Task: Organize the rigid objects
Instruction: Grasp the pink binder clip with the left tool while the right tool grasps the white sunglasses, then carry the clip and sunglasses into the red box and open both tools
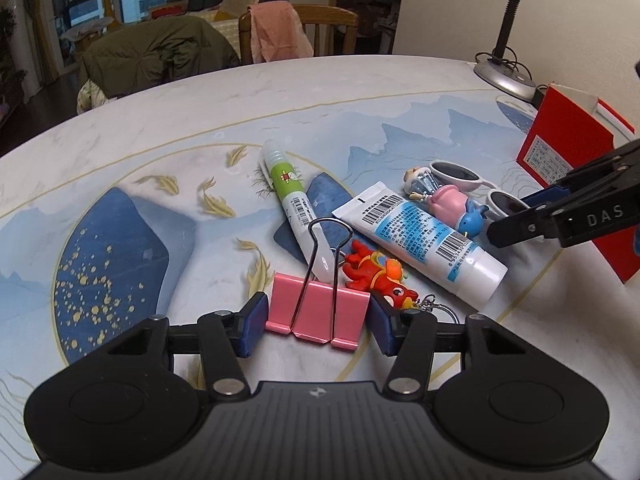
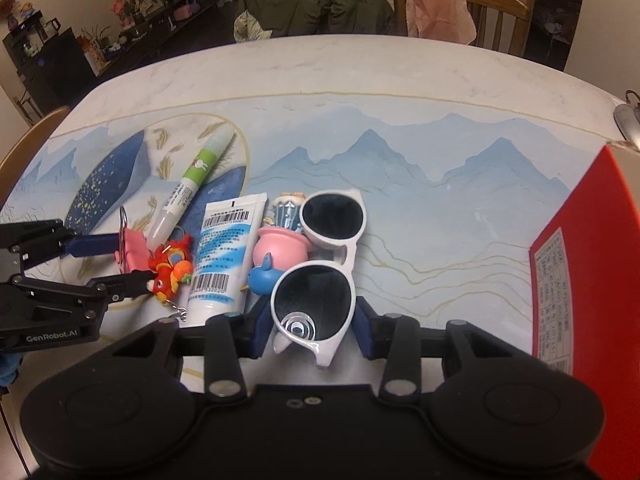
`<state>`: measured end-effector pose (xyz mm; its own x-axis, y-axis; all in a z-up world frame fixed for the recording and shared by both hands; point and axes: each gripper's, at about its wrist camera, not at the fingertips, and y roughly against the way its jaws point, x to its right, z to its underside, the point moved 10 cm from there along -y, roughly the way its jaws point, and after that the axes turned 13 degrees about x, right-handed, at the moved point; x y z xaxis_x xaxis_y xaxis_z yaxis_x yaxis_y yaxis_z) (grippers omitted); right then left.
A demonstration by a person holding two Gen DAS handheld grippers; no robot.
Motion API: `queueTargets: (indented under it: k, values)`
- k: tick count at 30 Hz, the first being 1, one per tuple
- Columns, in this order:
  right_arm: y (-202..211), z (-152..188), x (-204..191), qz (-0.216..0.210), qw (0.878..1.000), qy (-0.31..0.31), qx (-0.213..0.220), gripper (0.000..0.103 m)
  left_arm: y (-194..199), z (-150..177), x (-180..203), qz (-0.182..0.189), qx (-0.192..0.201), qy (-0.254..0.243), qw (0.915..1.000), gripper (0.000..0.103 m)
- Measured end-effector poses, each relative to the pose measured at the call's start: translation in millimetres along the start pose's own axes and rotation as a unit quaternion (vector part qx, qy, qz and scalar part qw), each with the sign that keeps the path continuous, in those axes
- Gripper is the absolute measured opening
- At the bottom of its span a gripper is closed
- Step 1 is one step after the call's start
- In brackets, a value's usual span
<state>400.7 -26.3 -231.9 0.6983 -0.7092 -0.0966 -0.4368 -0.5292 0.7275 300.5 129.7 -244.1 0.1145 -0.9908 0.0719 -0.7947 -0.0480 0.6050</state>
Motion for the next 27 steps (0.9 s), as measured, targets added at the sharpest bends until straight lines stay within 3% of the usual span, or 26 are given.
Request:
queueTargets:
  k: [19, 27]
  values:
    - [75.8, 25.7, -7.4, -0.002, 0.998, -0.053, 0.034, 0.040, 49.0, 10.9, 13.4, 0.000, -0.005, 0.042, 0.9991, 0.050]
    - [111.8, 29.5, -11.7, -0.010, 0.996, -0.066, 0.056, 0.040, 81.6, -0.9, 35.9, 0.014, 0.011, 0.067, 0.9976, 0.050]
